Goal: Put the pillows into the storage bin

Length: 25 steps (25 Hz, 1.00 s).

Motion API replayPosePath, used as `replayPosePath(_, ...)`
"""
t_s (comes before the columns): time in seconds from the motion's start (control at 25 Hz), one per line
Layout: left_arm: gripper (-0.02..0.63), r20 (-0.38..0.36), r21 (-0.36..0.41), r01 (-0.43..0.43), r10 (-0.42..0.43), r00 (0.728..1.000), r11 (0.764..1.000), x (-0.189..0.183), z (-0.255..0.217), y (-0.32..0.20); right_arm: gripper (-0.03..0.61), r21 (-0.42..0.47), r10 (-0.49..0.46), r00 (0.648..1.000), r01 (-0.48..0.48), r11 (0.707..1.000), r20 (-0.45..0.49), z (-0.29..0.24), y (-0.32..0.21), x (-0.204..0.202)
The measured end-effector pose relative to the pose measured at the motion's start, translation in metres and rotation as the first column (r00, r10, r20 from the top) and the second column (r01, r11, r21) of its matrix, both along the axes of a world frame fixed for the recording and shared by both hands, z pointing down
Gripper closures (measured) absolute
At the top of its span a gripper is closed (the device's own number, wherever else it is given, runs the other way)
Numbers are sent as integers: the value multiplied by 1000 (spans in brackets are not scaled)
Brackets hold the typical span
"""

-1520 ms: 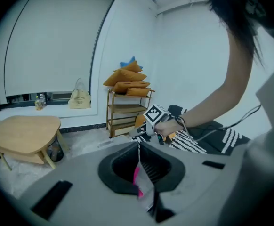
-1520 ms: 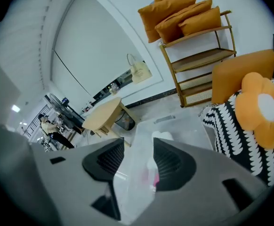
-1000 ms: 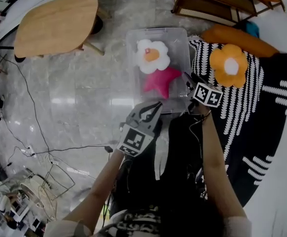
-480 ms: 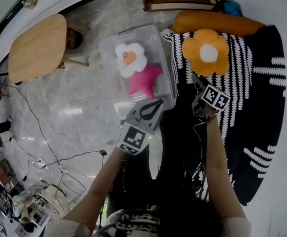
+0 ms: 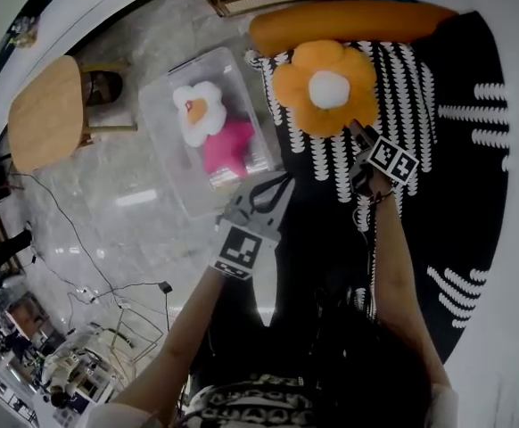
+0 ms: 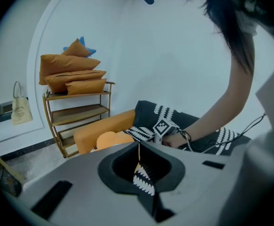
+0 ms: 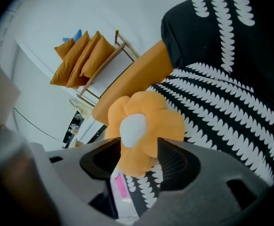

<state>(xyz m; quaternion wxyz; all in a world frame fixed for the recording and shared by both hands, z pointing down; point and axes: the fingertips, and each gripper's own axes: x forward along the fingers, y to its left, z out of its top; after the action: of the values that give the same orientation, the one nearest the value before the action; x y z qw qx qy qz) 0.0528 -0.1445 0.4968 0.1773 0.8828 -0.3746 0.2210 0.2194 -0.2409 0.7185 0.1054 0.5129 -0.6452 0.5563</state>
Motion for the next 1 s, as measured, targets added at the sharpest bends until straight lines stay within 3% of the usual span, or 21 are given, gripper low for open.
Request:
replayPosePath(0.28, 606, 31, -39, -22, 23, 999, 999, 38, 23, -24, 279, -100, 44, 999, -41, 994, 29, 61, -9, 26)
replayPosePath(0.48, 606, 48, -65, -4, 7, 999, 998, 52, 33, -30, 218, -199, 136, 986, -114, 973, 100, 94, -12, 27)
replayPosePath(0.56, 606, 53, -78, -1, 5, 999, 997, 52, 33, -32, 256, -235, 179, 975, -145, 961, 133, 98, -14, 21)
replayPosePath(0.72, 606, 52, -77, 18, -14, 999, 997, 48, 33, -28, 393, -253, 233, 957, -185, 950, 175, 88, -19, 17)
replayPosePath(0.88, 606, 46, -57, 37, -35, 998, 998, 43, 24, -18, 462, -198, 156, 976, -125, 972, 151, 68, -10, 15)
replayPosePath(1.0, 606, 33, -28, 62, -61, 998, 998, 33, 16, -15, 477, -139, 131, 979, -110, 984, 154, 44, -10, 11)
